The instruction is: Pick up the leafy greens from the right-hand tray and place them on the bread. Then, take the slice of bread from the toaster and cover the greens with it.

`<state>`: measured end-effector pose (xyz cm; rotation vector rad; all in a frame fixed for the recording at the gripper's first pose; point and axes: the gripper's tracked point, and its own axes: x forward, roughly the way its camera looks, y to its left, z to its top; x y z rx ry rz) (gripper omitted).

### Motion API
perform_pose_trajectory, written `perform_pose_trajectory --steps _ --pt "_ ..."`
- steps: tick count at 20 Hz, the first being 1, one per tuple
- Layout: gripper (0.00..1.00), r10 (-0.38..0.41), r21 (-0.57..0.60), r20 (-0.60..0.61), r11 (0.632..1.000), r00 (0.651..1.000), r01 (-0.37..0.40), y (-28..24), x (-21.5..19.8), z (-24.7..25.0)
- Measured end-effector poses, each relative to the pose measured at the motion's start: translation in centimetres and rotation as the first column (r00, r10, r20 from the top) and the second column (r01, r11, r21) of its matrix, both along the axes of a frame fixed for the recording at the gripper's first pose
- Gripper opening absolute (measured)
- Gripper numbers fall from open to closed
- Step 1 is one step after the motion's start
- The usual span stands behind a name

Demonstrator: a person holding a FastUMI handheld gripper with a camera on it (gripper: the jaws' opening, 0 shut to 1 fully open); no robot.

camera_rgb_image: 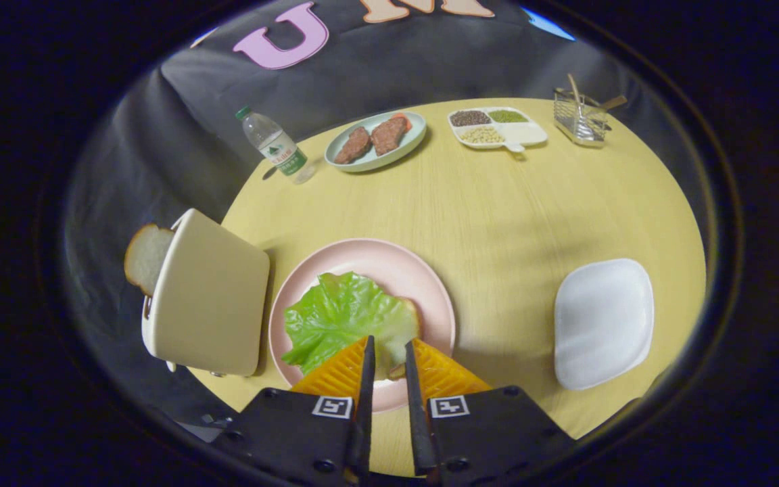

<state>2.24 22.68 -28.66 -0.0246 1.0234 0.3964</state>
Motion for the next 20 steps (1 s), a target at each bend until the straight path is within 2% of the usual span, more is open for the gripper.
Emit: perform_pose_trajectory --steps 5,14,20 --pt "0.99 0.014 -0.054 0.071 0.998 0.997 -0.010 -0.8 -0.3 3.8" --pt "1.00 0.003 -0.042 0.062 0.999 0.998 0.000 2.0 -2.7 12.0" --pt "1.00 0.109 -0.119 0.072 0.988 0.991 -0.100 7.5 -3.5 16.7"
